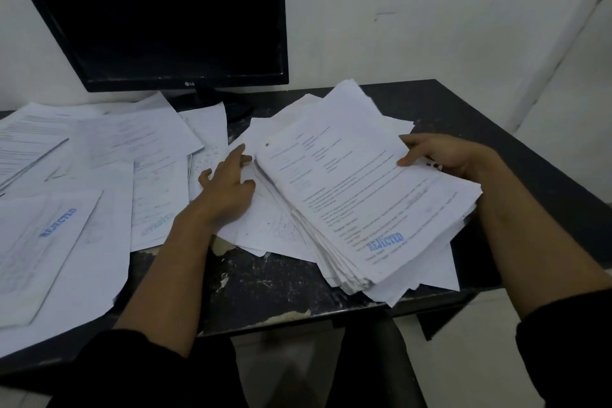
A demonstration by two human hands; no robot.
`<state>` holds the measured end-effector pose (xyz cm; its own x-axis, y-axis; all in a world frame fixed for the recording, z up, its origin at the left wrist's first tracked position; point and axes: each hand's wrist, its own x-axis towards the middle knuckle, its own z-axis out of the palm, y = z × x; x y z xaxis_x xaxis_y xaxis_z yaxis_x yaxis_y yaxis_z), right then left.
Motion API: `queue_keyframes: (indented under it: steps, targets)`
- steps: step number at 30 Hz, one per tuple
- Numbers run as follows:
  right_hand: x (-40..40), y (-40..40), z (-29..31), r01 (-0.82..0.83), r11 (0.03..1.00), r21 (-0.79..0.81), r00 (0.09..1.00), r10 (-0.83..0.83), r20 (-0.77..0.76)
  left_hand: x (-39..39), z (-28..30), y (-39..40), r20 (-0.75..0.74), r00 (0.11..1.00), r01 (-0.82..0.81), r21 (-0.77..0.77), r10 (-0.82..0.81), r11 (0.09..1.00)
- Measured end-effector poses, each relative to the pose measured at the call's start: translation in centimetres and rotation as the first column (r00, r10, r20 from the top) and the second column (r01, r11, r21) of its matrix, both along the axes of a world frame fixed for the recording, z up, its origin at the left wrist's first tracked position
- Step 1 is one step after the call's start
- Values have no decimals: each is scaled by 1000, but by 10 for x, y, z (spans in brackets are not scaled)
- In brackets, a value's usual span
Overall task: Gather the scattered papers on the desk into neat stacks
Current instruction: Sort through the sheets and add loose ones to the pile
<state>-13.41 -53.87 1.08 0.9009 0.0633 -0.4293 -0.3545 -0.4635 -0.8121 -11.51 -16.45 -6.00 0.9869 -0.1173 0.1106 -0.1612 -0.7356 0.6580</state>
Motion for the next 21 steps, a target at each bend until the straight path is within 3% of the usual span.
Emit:
queue_keyframes:
  steps: [3,6,9,16,21]
  targets:
    - [3,20,10,-70,987,-142,997,68,-22,2,0,4,-1,999,-40,-187,40,982]
    - [9,24,14,-91,951,-296,996,88,-24,1,2,1,8,1000,-16,-114,17,993]
    - [12,24,15,-123,932,-341,992,109,-61,-1,3,1,11,999,-31,-76,31,997]
    - [3,23,16,-153,948,-280,986,129,-102,3,-1,0,26,998,-49,-99,52,994]
    - [-9,22,7,-113,982,-149,994,110,-27,3,-1,-1,39,998,-52,-118,57,992]
